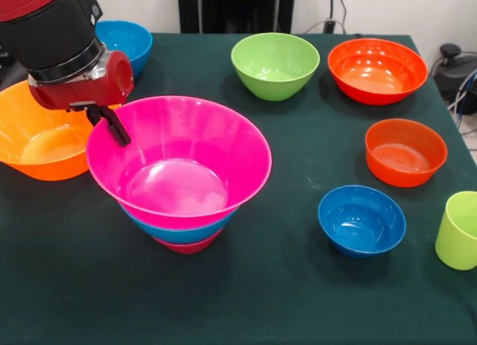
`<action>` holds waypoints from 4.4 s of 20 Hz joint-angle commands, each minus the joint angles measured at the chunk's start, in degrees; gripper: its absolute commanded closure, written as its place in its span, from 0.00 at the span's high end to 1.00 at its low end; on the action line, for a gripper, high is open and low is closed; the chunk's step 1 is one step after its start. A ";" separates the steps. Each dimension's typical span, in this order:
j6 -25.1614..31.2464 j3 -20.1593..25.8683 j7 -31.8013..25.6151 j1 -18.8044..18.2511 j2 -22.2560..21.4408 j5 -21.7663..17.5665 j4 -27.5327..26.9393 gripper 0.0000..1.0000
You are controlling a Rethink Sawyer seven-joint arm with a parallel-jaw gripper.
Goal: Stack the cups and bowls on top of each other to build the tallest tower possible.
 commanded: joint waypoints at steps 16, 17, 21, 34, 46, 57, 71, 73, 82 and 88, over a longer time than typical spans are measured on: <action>9.09 -2.13 -12.58 0.65 3.16 6.14 -2.30 1.00; 8.99 -2.11 -12.48 0.62 3.15 6.12 -2.22 1.00; 8.88 -2.08 -12.47 0.68 3.42 6.05 -2.39 1.00; 9.40 -2.17 -12.24 0.56 2.74 6.21 -1.93 1.00; 9.41 -2.19 -12.11 0.64 2.69 6.20 -1.92 1.00; 9.91 -2.16 -12.36 0.78 2.81 6.29 -2.39 1.00; 13.70 -2.09 -14.31 0.27 1.76 6.47 -4.08 1.00; 13.86 -1.95 -14.46 0.00 1.26 6.41 -3.92 1.00; 13.38 -0.74 -13.02 -2.14 -4.30 7.11 1.11 1.00; 16.90 -1.07 -13.38 -1.91 -6.85 7.08 0.08 1.00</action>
